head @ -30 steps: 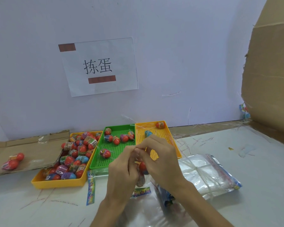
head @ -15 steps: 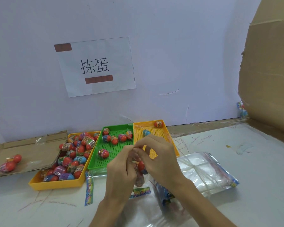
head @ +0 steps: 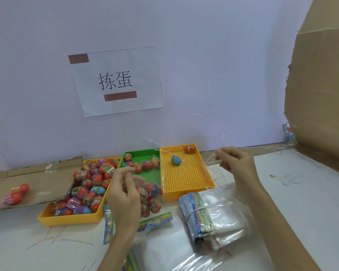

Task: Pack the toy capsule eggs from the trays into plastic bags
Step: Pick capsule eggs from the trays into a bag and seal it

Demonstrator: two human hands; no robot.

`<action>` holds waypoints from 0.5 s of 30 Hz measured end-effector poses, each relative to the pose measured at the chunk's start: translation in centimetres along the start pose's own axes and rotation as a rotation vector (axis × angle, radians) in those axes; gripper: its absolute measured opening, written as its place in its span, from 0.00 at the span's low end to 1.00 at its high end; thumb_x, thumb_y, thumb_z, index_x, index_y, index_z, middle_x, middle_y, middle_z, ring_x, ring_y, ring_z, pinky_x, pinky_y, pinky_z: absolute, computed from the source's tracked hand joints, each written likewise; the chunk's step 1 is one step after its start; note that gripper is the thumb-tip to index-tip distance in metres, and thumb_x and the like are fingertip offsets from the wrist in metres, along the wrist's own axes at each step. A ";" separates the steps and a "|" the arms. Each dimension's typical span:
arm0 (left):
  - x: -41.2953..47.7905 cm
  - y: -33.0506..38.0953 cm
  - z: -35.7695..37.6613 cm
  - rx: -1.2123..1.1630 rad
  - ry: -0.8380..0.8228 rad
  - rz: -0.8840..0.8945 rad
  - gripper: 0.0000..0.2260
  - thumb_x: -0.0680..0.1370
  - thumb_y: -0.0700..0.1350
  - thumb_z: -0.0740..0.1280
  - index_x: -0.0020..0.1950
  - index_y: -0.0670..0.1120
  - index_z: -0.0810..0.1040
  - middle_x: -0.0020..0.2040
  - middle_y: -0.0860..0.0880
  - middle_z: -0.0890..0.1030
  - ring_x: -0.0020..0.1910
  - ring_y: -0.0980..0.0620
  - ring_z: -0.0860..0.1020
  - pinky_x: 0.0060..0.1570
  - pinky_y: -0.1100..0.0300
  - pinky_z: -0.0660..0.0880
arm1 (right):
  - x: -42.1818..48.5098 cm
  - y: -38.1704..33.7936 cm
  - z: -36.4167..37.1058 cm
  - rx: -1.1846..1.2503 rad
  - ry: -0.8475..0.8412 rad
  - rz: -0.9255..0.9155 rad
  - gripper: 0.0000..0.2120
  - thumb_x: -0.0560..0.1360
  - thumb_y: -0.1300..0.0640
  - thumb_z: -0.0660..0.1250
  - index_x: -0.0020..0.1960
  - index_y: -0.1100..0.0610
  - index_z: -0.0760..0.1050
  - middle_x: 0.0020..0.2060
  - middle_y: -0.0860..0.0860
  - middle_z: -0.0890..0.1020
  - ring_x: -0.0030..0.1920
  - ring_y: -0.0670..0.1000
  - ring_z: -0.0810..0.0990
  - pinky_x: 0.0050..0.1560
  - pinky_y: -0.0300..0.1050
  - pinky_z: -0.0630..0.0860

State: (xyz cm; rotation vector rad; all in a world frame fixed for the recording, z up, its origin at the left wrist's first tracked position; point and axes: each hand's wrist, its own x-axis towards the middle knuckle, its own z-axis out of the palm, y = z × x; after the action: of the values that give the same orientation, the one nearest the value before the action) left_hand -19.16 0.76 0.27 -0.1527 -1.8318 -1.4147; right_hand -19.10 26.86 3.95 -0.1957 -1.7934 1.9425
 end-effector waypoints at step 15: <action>-0.5 1.0 0.3 -0.017 -0.022 -0.046 0.08 0.85 0.38 0.61 0.52 0.47 0.78 0.37 0.52 0.84 0.34 0.57 0.84 0.34 0.64 0.79 | 2.5 1.6 -5.3 -0.674 -0.028 0.123 0.04 0.73 0.59 0.73 0.43 0.51 0.85 0.31 0.45 0.85 0.36 0.49 0.79 0.38 0.43 0.74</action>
State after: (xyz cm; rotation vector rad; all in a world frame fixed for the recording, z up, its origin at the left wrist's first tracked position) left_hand -18.50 1.53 0.69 -0.1356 -1.8521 -1.4659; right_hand -19.42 32.70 2.29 -0.5089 -2.4432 1.3427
